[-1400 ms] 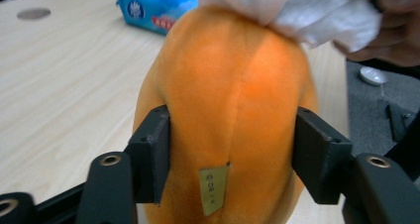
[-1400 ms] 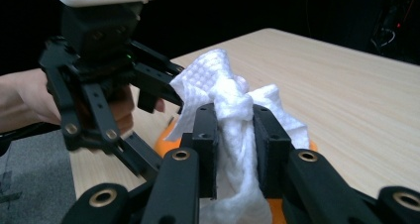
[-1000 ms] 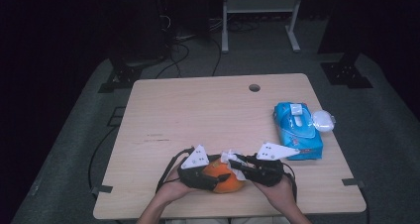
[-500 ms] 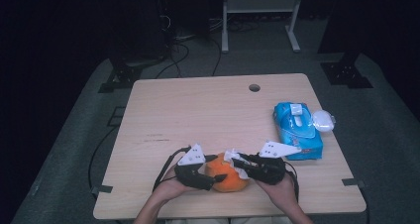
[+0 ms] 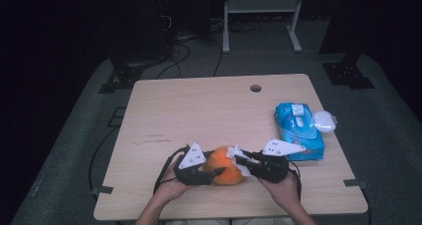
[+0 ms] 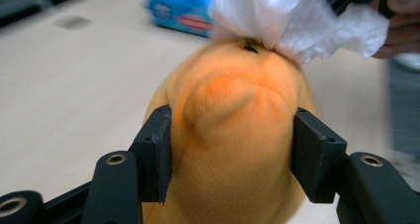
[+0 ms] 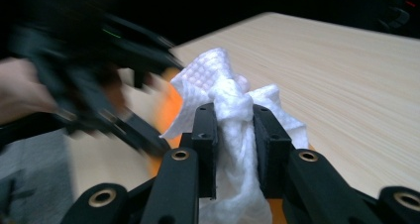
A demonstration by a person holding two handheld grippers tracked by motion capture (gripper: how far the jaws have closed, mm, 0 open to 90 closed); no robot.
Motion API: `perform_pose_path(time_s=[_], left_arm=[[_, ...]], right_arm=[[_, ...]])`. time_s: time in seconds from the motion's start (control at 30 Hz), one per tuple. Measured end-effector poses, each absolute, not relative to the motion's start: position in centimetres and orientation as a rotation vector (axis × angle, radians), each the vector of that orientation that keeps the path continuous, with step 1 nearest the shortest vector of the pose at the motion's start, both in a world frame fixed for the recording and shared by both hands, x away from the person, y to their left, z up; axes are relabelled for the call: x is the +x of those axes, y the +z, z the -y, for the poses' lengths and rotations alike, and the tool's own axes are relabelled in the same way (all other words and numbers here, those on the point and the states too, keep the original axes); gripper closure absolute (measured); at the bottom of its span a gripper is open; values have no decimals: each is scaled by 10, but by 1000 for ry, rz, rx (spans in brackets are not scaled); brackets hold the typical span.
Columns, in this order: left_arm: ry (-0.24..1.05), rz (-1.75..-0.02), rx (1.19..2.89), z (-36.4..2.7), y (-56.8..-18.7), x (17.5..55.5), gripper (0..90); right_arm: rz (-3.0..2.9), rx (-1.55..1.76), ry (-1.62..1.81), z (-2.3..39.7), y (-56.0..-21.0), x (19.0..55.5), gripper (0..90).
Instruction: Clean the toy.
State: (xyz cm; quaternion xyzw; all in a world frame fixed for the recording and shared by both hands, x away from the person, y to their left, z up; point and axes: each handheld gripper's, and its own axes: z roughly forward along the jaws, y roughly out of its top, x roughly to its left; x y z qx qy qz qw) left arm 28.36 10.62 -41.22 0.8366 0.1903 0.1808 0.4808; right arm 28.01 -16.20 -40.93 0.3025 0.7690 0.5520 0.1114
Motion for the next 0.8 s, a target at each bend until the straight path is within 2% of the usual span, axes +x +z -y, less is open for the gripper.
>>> perform_pose_path(time_s=[0.1, 0.27, 0.37, 0.63, 0.7, 0.8], left_arm=[[414, -476, 2055, -106, -417, 285, 357], [394, -424, 2067, -98, -419, 282, 327], [362, -437, 2049, -102, -418, 284, 287], [344, -436, 2043, -106, -420, 286, 345], [297, -454, 2018, -109, -418, 288, 323], [172, -504, 1925, -118, -411, 293, 236]], right_arm=[[-2276, 959, 1630, 165, -421, 286, 736], [-2288, 783, 1658, 145, -407, 271, 735], [-2303, 798, 1626, 144, -411, 274, 737], [-2262, 919, 1601, 160, -419, 285, 734], [-2268, 938, 1621, 161, -421, 287, 734], [-2286, 942, 1623, 160, -422, 285, 734]])
